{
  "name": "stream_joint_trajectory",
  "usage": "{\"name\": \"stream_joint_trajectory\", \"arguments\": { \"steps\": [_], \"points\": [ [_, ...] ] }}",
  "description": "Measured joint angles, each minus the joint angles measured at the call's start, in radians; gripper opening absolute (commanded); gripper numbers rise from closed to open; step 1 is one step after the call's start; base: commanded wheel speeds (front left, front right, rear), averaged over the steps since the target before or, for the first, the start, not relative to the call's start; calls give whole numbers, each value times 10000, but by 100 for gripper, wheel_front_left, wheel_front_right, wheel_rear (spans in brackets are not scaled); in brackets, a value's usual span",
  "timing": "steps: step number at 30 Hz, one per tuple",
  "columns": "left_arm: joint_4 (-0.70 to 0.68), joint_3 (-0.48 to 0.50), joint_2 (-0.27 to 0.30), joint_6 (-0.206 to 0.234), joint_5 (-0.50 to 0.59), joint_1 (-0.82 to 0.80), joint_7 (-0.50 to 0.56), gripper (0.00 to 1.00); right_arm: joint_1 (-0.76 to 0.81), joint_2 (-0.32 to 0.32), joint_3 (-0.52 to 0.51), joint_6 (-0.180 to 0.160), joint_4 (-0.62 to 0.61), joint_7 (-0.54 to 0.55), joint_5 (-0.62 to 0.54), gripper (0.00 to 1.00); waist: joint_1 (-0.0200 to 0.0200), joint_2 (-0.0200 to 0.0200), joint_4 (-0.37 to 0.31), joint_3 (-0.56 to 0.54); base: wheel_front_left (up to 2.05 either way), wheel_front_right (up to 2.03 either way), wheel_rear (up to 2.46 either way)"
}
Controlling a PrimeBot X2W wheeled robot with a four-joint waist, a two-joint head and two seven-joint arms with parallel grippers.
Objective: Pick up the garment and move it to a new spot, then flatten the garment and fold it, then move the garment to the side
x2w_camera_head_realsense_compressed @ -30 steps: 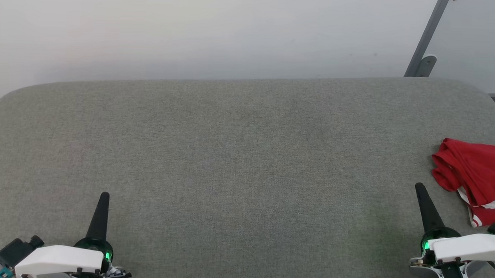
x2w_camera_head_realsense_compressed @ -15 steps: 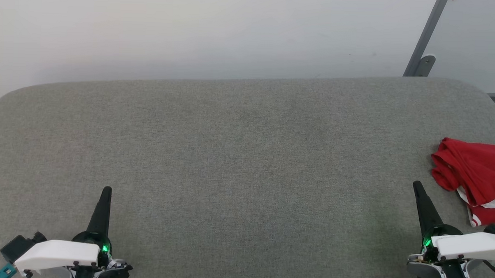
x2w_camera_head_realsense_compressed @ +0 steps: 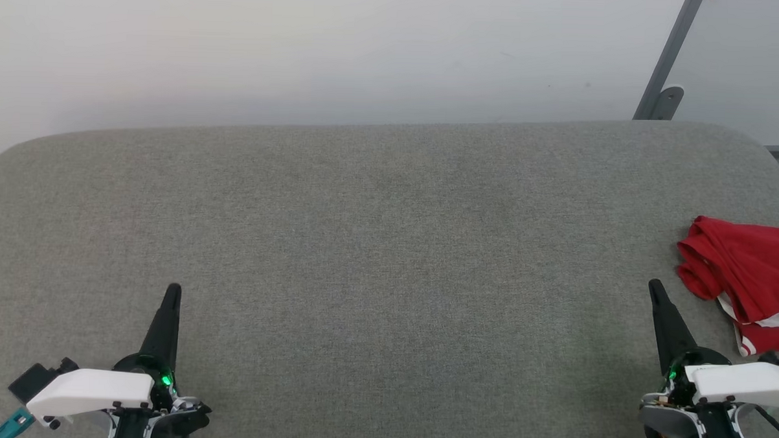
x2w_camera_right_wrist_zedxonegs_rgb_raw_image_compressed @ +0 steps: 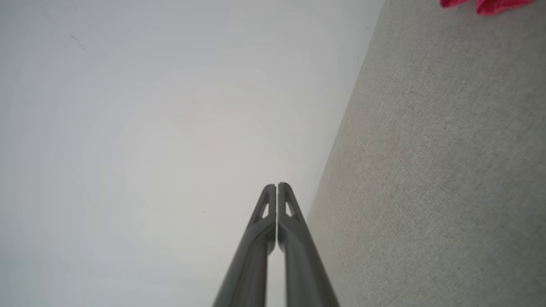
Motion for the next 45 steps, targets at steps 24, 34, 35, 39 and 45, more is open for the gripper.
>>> {"name": "stream_joint_trajectory", "arguments": {
  "steps": [24,34,35,39,45],
  "points": [
    [169,113,-121,2,-1133,-291,374,0,-132,132,-82,-2,136,217,1202,0,0,0,-37,3,0,0,0],
    [169,128,-130,2,-1133,-291,378,0,-133,132,-86,0,136,217,1202,0,0,0,-37,3,0,0,0],
    [169,128,-130,2,-1133,-291,378,0,-134,132,-84,-2,136,217,1202,0,0,0,-37,3,0,0,0],
    [169,134,-136,2,-1133,-291,378,0,-134,132,-86,-2,136,217,1202,0,1,0,-37,3,0,0,0],
    [169,144,-140,2,-1131,-291,382,0,-135,132,-84,-2,136,217,1202,0,0,0,-37,3,0,0,0]
  ]
}}
